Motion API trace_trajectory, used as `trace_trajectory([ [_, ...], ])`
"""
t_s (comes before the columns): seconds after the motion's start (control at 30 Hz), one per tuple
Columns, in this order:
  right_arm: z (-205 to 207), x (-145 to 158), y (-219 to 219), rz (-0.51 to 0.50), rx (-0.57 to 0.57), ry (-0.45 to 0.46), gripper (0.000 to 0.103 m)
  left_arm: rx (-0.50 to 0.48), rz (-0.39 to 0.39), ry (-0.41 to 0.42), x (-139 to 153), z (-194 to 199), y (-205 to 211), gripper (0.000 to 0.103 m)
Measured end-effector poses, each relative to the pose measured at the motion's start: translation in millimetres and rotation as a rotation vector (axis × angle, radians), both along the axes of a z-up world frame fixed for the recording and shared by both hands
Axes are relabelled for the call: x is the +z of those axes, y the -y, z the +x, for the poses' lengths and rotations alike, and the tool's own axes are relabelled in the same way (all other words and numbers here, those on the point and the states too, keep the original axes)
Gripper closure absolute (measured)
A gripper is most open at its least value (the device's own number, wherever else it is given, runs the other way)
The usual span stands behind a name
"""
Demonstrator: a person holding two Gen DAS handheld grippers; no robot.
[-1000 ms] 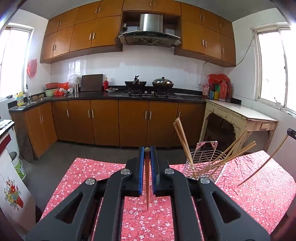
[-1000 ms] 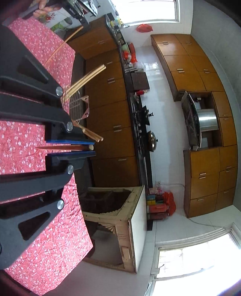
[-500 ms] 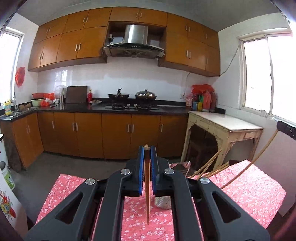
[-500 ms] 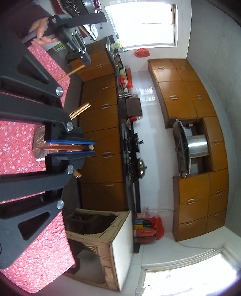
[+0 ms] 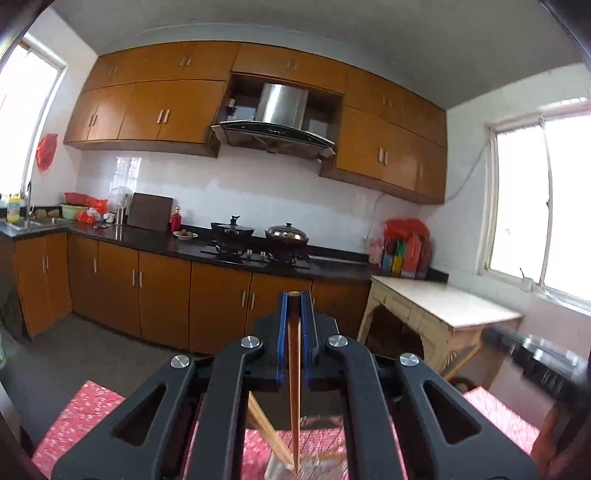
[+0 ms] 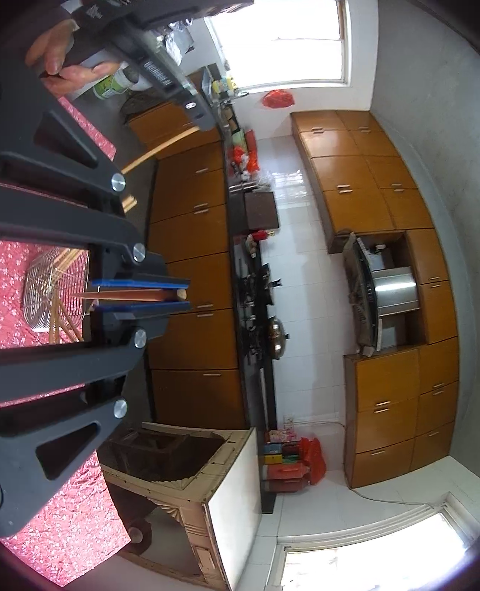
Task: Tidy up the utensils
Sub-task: 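Open both tools to drop the chopsticks into the wire holder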
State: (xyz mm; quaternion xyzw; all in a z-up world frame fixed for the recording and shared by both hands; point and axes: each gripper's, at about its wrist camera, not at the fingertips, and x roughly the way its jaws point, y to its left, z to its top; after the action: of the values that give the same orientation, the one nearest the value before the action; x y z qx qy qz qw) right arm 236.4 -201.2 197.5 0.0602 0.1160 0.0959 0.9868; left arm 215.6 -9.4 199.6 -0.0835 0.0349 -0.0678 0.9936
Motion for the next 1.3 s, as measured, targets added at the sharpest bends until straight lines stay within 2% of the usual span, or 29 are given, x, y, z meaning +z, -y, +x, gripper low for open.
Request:
trace_trajectory([
  [0.17,31.0,-16.4,3.0,0.026,0.006,-0.056,0.095,0.035,0.029,-0.004,-10.3,28.2,14.4,0.096],
  [0.4,66.0,-36.4,7.8,0.045,0.029,-0.14,0.095,0.042,0.053,-0.101,-46.2,64.1,23.6,0.096],
  [0.57,81.4,-46.5,8.4,0.035,0.014,-0.168,0.094,0.045,0.071,-0.176,-57.6,77.7,26.6,0.095],
  [0.6,82.5,-47.7,10.5,0.039,0.004,-0.17,0.089,0.045,0.073,-0.18,-57.3,78.1,26.2,0.09],
  [0.63,81.3,-49.8,12.2,0.043,-0.001,-0.168,0.079,0.049,0.08,-0.18,-56.8,75.6,24.7,0.084],
  [0.67,79.5,-50.5,14.3,0.047,-0.014,-0.161,0.074,0.06,0.088,-0.172,-55.2,71.8,23.0,0.063],
  [0.7,78.2,-50.5,15.9,0.047,-0.025,-0.156,0.071,0.076,0.093,-0.154,-53.3,66.7,20.7,0.048],
  [0.87,68.8,-51.1,22.2,0.042,-0.062,-0.149,0.069,0.096,0.111,-0.122,-47.9,51.3,9.8,0.046],
  [1.07,49.0,-46.6,22.9,0.018,-0.102,-0.123,0.061,0.128,0.107,-0.122,-42.4,36.2,-9.3,0.042],
  [1.2,35.2,-40.9,21.6,0.0,-0.126,-0.1,0.052,0.151,0.092,-0.132,-40.6,29.4,-24.5,0.039],
  [1.3,24.9,-37.7,19.1,-0.013,-0.137,-0.08,0.038,0.176,0.087,-0.129,-40.0,19.0,-35.2,0.033],
])
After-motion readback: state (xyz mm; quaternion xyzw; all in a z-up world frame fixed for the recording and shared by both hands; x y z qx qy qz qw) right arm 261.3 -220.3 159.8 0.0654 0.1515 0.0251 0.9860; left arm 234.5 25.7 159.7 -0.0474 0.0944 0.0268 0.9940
